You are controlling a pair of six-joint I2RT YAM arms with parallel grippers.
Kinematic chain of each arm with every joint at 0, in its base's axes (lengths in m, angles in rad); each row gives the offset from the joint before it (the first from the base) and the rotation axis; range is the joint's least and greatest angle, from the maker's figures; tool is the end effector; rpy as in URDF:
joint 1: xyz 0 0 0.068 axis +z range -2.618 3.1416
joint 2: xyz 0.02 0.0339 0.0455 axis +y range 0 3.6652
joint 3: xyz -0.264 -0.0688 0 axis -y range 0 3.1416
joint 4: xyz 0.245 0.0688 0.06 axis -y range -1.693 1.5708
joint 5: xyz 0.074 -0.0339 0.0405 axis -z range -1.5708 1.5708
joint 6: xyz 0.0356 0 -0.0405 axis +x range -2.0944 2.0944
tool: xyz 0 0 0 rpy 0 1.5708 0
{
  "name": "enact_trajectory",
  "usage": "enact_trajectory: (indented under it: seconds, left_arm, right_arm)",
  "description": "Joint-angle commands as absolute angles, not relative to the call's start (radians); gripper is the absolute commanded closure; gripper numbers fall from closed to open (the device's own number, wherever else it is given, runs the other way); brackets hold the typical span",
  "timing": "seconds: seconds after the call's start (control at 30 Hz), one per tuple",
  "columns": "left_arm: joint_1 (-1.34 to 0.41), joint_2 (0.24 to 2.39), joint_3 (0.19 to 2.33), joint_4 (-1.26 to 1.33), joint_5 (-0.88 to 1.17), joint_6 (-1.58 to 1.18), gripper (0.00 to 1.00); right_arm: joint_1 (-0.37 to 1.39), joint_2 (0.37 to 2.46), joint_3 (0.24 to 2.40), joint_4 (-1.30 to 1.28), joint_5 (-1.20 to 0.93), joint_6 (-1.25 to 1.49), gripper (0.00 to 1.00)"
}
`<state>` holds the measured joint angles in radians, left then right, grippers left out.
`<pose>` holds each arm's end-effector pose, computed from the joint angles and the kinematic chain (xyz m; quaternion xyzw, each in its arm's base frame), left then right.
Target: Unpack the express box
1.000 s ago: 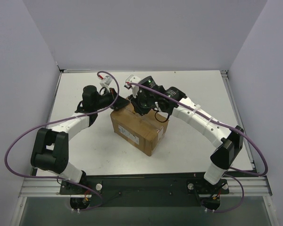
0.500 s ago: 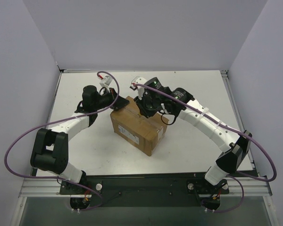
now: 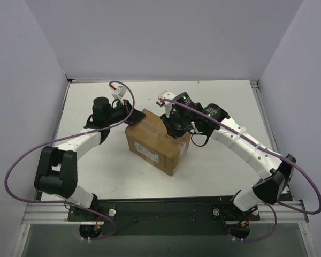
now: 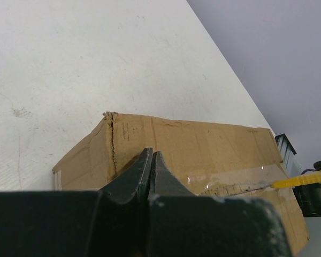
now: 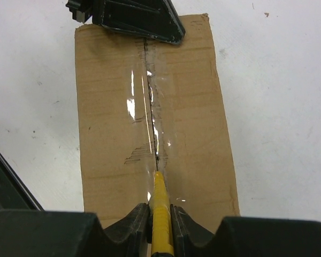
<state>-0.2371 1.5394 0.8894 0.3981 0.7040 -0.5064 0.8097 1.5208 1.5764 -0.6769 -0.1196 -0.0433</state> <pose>0.3261 -0.1025 0.2517 0.1097 0.7635 -0.4628 0.4368 0.2294 0.2469 0.3870 -0.3922 0.7970 0.2199 0.4033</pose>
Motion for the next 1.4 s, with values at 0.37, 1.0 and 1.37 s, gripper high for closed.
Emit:
enact_trajectory:
  seconds: [0.37, 1.0, 1.37]
  left_arm:
    - [-0.206, 1.594, 0.899, 0.242, 0.611, -0.417, 1.0]
    - [-0.207, 1.615, 0.92, 0.226, 0.606, -0.377, 1.0]
    - [-0.207, 1.628, 0.93, 0.21, 0.603, -0.359, 1.0]
  right_arm:
    - [0.739, 1.385, 1.509, -0.808, -0.141, -0.029, 1.0]
    - [0.658, 1.256, 1.388, -0.868, -0.184, -0.094, 1.0]
    - [0.621, 1.21, 1.345, -0.894, -0.201, -0.104, 1.0]
